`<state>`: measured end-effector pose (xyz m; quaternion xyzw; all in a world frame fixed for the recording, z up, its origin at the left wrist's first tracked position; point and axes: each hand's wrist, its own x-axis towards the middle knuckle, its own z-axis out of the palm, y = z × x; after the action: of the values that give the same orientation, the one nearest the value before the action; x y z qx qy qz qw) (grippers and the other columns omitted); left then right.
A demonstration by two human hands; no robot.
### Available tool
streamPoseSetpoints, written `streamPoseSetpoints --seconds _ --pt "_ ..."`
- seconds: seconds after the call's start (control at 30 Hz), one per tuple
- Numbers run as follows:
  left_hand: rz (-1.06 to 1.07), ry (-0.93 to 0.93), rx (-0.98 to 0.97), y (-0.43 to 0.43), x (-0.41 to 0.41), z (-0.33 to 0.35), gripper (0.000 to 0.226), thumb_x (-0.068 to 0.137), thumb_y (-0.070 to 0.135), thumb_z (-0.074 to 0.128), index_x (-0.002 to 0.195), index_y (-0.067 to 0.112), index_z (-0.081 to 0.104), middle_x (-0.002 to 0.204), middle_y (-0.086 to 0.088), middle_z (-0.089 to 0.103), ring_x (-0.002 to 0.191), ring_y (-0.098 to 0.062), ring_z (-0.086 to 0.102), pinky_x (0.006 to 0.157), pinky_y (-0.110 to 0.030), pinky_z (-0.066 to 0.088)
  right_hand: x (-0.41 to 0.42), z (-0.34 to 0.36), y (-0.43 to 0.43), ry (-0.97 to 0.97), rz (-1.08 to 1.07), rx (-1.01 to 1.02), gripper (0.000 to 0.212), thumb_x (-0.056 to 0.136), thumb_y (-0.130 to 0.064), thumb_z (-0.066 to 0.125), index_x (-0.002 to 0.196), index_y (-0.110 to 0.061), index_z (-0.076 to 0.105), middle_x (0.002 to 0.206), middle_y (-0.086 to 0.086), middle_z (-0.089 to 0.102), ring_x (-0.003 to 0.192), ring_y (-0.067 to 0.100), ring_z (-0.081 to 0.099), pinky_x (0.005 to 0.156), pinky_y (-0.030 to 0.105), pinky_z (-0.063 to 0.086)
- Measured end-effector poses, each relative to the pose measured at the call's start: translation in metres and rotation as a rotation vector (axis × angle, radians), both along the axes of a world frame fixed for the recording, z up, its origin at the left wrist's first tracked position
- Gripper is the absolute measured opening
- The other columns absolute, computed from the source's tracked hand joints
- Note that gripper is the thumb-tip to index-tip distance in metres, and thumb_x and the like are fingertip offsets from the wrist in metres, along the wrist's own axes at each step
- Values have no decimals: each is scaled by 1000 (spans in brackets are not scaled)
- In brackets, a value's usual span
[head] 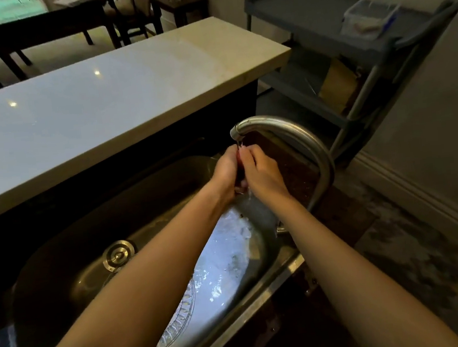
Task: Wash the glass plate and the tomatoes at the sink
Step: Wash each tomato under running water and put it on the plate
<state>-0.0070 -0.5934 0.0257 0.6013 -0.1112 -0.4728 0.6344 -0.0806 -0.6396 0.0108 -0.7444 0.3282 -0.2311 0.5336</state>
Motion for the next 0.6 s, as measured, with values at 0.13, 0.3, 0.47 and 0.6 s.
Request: streamPoseSetpoints --seconds 0.13,0.3,0.47,0.6 --pt "-133 -273 46 -3 -12 1 39 97 42 35 117 12 48 84 -6 54 65 -13 53 54 -23 43 5 11 -15 -154 -265 580 30 95 -38 39 97 -23 64 89 5 62 85 20 61 65 30 47" --pt "80 -349 59 -9 -1 2 33 101 24 33 86 6 57 80 -6 55 77 -17 54 72 -27 44 19 4 10 79 -198 256 43 95 -52 29 120 -28 52 97 2 56 84 15 54 71 30 41" --pt "-120 -860 46 0 -11 -1 23 97 35 37 91 15 48 93 -16 60 86 -28 60 74 -39 48 17 14 -4 -294 -290 927 35 94 -35 45 86 -11 68 88 9 67 87 21 63 75 32 50" --pt "-74 -1157 97 6 -4 1 31 99 35 31 95 12 52 86 -6 58 77 -19 58 67 -34 45 18 16 -3 -120 -280 744 35 93 -37 44 81 -13 66 81 9 66 84 22 64 71 33 51"
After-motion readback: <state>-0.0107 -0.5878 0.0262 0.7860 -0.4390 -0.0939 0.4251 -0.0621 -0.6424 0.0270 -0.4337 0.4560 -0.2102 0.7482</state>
